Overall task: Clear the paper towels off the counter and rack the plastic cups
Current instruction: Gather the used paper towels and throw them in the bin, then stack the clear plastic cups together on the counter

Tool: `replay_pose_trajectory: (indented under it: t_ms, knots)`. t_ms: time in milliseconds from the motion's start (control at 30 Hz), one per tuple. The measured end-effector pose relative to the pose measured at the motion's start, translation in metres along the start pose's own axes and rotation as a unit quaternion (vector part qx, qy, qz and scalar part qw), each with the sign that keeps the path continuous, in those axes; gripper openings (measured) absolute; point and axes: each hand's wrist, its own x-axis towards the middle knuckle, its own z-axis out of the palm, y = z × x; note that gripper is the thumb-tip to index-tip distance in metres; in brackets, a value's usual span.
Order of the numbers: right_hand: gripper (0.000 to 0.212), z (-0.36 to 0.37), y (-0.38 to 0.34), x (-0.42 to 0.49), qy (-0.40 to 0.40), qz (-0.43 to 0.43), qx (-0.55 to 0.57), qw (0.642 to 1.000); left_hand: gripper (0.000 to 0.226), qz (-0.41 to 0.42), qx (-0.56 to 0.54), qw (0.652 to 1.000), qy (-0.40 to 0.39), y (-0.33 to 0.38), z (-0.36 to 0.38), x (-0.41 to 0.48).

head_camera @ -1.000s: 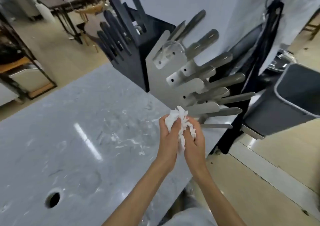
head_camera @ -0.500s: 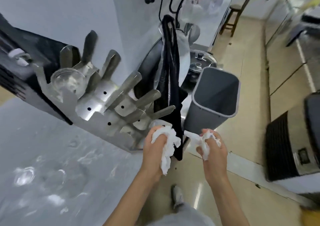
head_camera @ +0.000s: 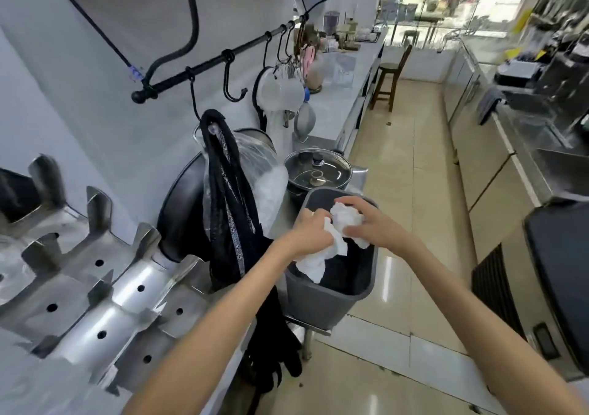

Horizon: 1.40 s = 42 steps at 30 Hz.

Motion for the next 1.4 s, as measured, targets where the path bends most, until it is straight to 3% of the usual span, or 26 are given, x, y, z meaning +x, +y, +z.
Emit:
replay_pose_trajectory:
  t_ms: [67,167,233,300,433,600,700,800,833,900,1000,1100,1233,1400]
  knots:
    - [0.045,0.002,0.005,0.036,-0.060,-0.019,-0.178,0.982,0.067,0.000,0.115,0.993,-0.023,0.002,0.010,0.018]
    - [0.018,0.011,0.013,0.070,-0.141,0.006,-0.387,0.911,0.064,-0.018,0.165,0.986,0.005,0.004,0.027,0.040]
    - [0.015,0.013,0.021,0.080,-0.180,0.027,-0.445,0.877,0.068,-0.022,0.152,0.988,0.009,0.001,0.036,0.049]
    - [0.011,0.012,0.029,0.083,-0.197,0.032,-0.455,0.868,0.078,-0.026,0.159,0.987,0.005,-0.004,0.042,0.054]
    - [0.074,-0.001,0.031,0.077,-0.196,0.062,-0.341,0.917,0.110,-0.014,0.179,0.984,-0.015,-0.010,0.033,0.053]
    - [0.079,-0.010,-0.004,0.063,-0.104,-0.006,-0.249,0.963,0.113,0.027,0.143,0.989,0.011,0.002,-0.023,0.016]
    - [0.055,-0.003,-0.040,0.029,0.001,-0.062,-0.056,0.996,0.081,0.078,0.104,0.982,0.136,0.006,-0.054,-0.037]
    - [0.030,0.028,-0.074,-0.023,0.090,-0.139,0.089,0.982,0.026,0.112,0.032,0.945,0.307,-0.019,-0.063,-0.109]
    - [0.028,0.045,-0.082,-0.041,0.095,-0.154,0.121,0.976,0.018,0.097,0.013,0.936,0.339,-0.033,-0.061,-0.136]
    - [0.026,0.085,-0.092,-0.075,0.068,-0.163,0.158,0.972,0.023,0.049,0.004,0.930,0.364,-0.067,-0.051,-0.186]
    - [0.016,0.156,-0.102,-0.119,-0.024,-0.148,0.172,0.974,0.035,-0.022,-0.017,0.932,0.361,-0.126,-0.022,-0.264]
    - [0.017,0.243,-0.111,-0.164,-0.139,-0.101,0.171,0.970,0.036,-0.125,-0.059,0.912,0.385,-0.185,0.021,-0.356]
    - [0.017,0.348,-0.114,-0.224,-0.267,-0.037,0.164,0.949,0.034,-0.260,-0.136,0.849,0.440,-0.242,0.086,-0.467]
    - [0.013,0.438,-0.128,-0.281,-0.396,-0.056,0.097,0.911,0.033,-0.385,-0.160,0.752,0.510,-0.286,0.140,-0.580]
